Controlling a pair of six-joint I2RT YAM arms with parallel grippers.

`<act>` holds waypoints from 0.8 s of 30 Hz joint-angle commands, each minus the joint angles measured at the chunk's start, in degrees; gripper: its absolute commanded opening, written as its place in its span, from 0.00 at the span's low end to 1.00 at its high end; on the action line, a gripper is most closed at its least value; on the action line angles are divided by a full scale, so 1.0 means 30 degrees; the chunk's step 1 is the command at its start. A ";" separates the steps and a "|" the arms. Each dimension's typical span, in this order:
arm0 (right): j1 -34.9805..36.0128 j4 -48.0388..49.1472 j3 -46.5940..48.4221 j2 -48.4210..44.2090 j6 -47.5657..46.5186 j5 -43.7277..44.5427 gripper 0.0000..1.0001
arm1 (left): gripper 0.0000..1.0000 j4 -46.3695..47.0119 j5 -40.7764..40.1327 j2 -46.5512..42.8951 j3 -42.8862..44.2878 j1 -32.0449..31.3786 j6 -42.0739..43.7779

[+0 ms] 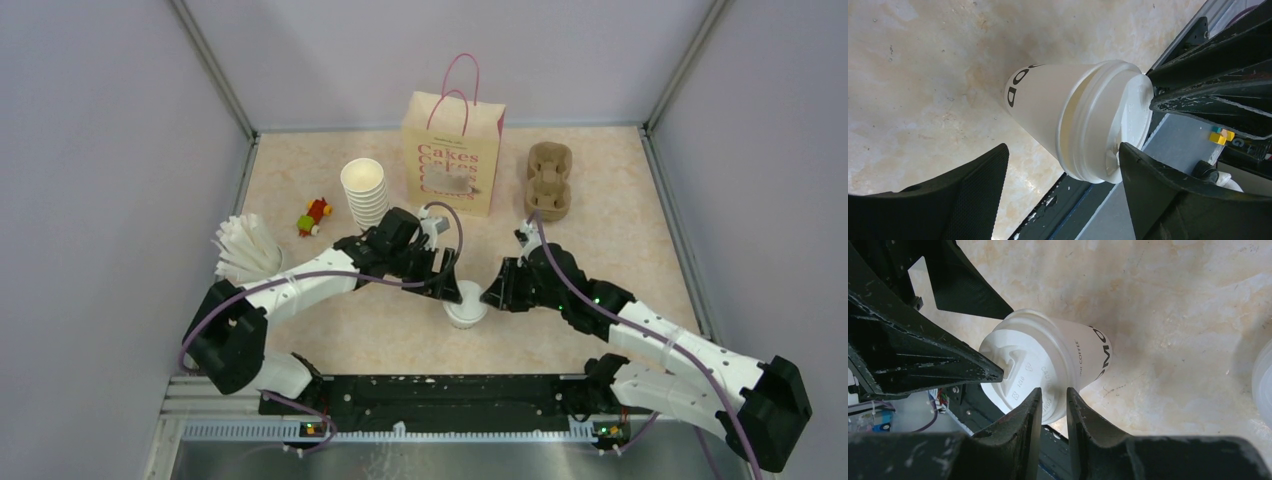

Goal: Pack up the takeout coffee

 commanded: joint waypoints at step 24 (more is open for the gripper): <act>-0.0180 0.0798 0.0453 0.0062 -0.0024 0.0006 0.28 | 0.86 -0.0165 -0.2032 0.0357 0.1308 -0.0458 0.1089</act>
